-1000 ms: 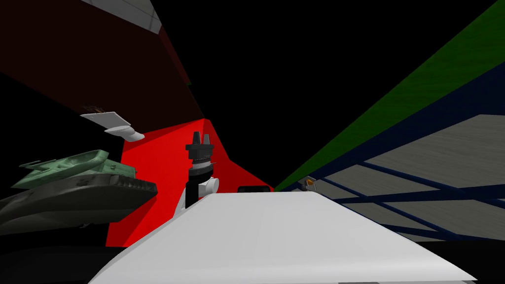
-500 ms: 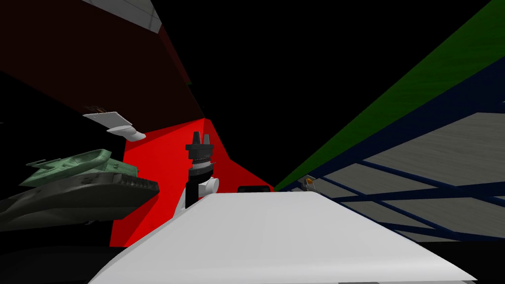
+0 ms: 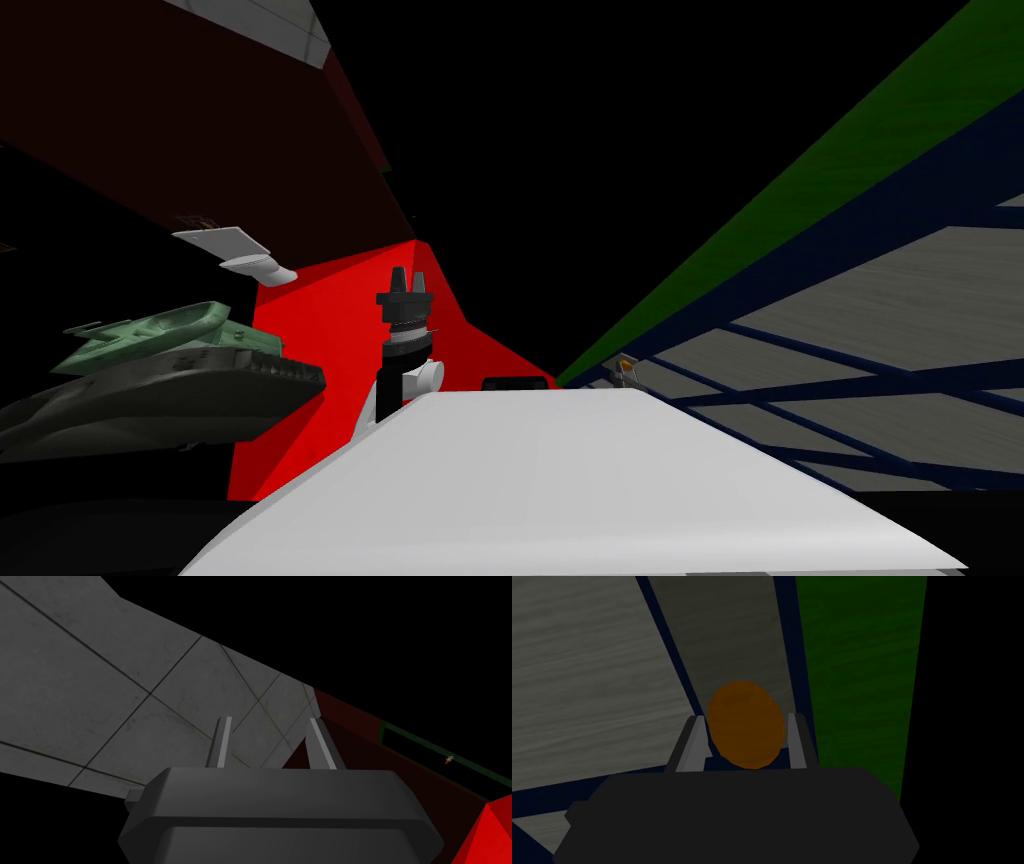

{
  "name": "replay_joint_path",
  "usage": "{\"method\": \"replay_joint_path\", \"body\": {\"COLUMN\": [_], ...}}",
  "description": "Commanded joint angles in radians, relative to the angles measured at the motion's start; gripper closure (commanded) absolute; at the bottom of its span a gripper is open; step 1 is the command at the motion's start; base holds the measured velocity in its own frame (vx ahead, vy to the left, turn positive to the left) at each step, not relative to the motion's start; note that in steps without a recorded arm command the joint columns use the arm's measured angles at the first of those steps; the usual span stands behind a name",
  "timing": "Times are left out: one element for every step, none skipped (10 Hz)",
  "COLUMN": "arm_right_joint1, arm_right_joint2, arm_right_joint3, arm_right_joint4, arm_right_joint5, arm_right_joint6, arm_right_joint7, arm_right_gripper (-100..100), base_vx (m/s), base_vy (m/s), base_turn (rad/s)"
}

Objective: Pull the door open

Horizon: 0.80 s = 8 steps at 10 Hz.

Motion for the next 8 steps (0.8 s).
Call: {"method": "replay_joint_path", "body": {"arm_right_joint1": [-0.005,-0.009,-0.012,-0.016,-0.020,-0.024,-0.028,-0.033], "arm_right_joint2": [-0.001,-0.003,-0.006,-0.008,-0.010,-0.013,-0.015,-0.018], "arm_right_joint3": [0.009,0.014,0.018,0.023,0.028,0.033,0.039,0.045], "arm_right_joint4": [0.007,0.010,0.012,0.015,0.017,0.021,0.024,0.027], "arm_right_joint5": [-0.008,-0.013,-0.018,-0.022,-0.028,-0.034,-0.040,-0.046], "arm_right_joint6": [0.001,0.001,0.002,0.002,0.003,0.003,0.004,0.005], "arm_right_joint7": [-0.040,-0.062,-0.084,-0.106,-0.131,-0.159,-0.188,-0.215], "arm_right_gripper": [100,100,100,100,100,100,100,100], "base_vx": [-0.035,-0.038,-0.041,-0.040,-0.041,-0.040,-0.042,-0.043], "base_vy": [0.003,0.001,0.005,0.009,0.009,0.007,0.004,0.004], "base_turn": [0.005,0.002,0.006,0.003,0.002,0.003,0.005,0.003]}}
